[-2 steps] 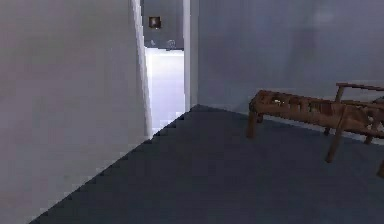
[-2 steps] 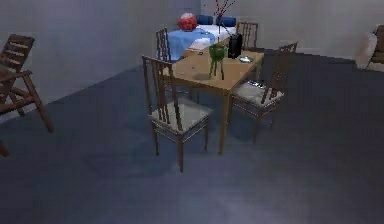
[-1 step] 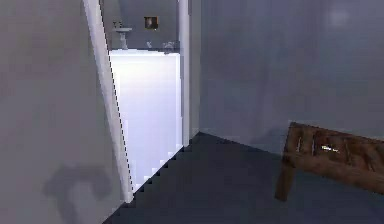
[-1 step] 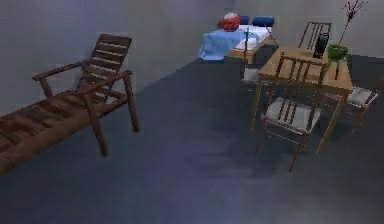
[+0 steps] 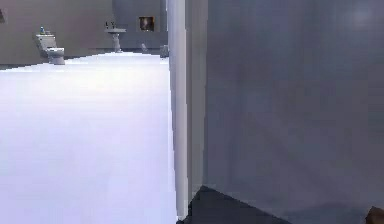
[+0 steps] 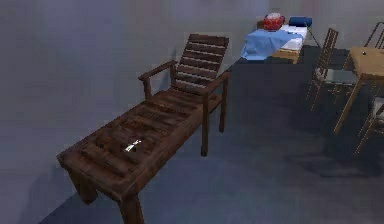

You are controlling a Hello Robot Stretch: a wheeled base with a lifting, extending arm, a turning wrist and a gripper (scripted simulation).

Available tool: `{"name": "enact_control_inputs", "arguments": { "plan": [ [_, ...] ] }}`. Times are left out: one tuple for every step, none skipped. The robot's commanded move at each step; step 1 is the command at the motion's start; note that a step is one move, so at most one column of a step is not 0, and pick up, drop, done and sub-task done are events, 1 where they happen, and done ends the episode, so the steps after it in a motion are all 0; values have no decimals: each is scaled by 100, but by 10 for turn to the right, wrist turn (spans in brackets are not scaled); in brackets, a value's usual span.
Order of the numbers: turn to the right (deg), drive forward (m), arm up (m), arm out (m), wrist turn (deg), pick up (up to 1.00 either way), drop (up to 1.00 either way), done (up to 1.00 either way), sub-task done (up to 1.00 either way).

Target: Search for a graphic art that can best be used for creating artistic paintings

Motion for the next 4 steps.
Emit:
{"name": "enact_control_inputs", "arguments": {
  "plan": [
    [0,45,0,0,0,0,0,0,0],
    [-420,0,0,0,0,0,0,0,0],
    [0,100,0,0,0,0,0,0,0],
    [-210,0,0,0,0,0,0,0,0]
  ]
}}
